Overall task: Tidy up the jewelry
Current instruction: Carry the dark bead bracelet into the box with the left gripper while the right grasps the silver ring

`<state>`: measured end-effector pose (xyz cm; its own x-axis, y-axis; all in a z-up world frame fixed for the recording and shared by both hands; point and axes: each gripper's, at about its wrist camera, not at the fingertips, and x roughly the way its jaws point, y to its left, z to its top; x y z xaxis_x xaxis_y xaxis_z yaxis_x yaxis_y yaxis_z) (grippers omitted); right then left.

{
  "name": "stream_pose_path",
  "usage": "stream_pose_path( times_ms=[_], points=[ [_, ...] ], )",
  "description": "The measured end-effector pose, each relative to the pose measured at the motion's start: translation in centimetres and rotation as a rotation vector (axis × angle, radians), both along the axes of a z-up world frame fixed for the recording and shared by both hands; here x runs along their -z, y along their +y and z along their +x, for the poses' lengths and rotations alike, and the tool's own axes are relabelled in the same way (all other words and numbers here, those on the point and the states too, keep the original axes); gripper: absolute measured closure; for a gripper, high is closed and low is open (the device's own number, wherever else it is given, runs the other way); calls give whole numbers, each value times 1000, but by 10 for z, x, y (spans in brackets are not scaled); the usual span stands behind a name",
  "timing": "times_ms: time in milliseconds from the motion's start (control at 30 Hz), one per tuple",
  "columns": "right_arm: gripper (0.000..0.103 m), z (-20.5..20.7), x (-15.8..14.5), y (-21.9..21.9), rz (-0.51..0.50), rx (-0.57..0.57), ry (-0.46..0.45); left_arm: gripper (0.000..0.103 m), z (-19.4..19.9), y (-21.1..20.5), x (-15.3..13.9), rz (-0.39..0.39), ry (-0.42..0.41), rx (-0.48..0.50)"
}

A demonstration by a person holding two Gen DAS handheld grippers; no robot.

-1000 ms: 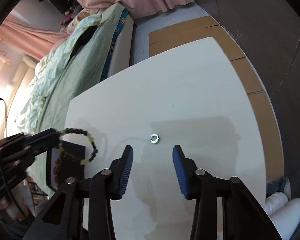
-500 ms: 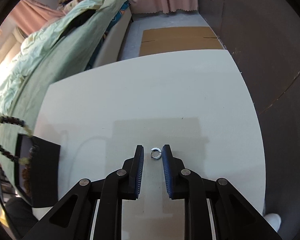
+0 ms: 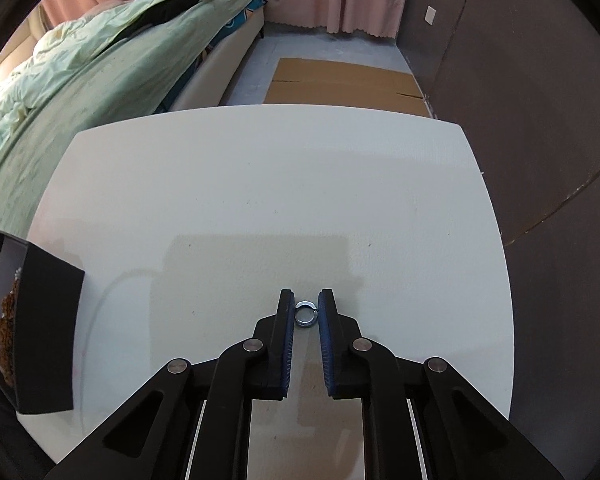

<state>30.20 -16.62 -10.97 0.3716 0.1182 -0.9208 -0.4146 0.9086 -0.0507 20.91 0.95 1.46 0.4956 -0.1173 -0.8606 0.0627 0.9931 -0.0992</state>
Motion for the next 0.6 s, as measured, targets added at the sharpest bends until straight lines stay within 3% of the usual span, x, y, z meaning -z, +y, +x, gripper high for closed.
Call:
stream_pose_path(
  times_ms=[233,600],
  points=[
    [90,-10,-11,-3,50,17,2,93,-14,15,25,13,34,-17],
    [90,-37,-55,-2,240,-23,-38,93,-8,9,50,10,83,-24]
  ],
)
